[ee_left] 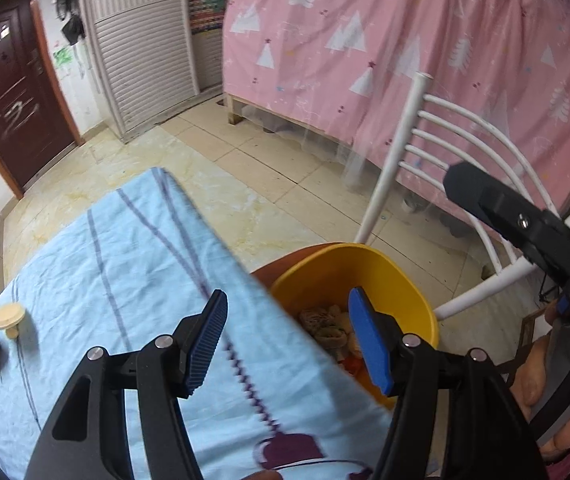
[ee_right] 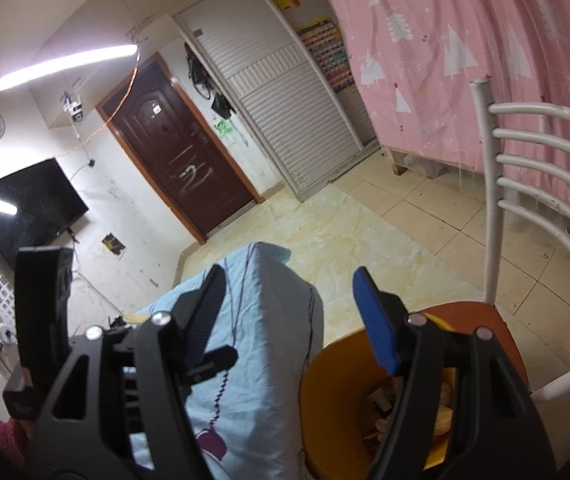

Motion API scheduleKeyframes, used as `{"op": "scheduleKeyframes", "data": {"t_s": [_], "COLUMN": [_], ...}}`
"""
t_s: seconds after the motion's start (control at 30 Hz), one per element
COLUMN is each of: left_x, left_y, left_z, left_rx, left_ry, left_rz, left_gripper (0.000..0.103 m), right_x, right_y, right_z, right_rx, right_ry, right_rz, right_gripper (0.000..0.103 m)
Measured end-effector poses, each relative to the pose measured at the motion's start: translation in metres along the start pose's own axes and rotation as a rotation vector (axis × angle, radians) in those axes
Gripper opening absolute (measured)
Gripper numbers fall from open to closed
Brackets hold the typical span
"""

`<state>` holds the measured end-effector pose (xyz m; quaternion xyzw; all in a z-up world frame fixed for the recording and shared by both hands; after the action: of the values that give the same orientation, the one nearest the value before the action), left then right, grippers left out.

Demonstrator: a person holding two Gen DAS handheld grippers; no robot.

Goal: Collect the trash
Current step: 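Open the left tool to drop the funnel while the right tool releases the hat into the bin, then bring both open tools back over the remaining items on the bedsheet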

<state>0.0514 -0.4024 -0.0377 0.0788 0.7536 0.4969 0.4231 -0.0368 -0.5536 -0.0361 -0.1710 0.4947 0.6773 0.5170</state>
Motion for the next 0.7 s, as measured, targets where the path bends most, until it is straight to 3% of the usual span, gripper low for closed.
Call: {"op": "scheduleKeyframes", "data": {"t_s": [0.13,0.7], "left_x": [0.003,0.027], "left_y": [0.011,0.068], "left_z": [0.03,0.158], "left_rx": [-0.025,-0.134], "left_ry": [0.041,0.2], "left_rz": [-0.02,-0.108], "left_gripper": [0.055,0.055], "right_x": [0.007,0.028], "right_y": [-0.013,-0.065], "right_z": [0.026,0.14], "right_rx": [-0.014,-0.09], "right_ry": [0.041,0.205], "right_rz": [0.028,0.137], "right_gripper": [0.07,0.07]}}
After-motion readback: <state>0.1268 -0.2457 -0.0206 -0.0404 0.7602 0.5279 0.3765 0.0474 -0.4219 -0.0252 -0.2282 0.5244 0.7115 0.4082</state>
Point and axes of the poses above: each gripper's, at about its wrist camera, not at the fingertips, and y roughly against the way its jaws point, z to its left, x to its underside, the point moved 4 cm from there along -y, roughly the way its jaws point, and after that the axes turned 8 degrees about x, right-handed, at the moved point
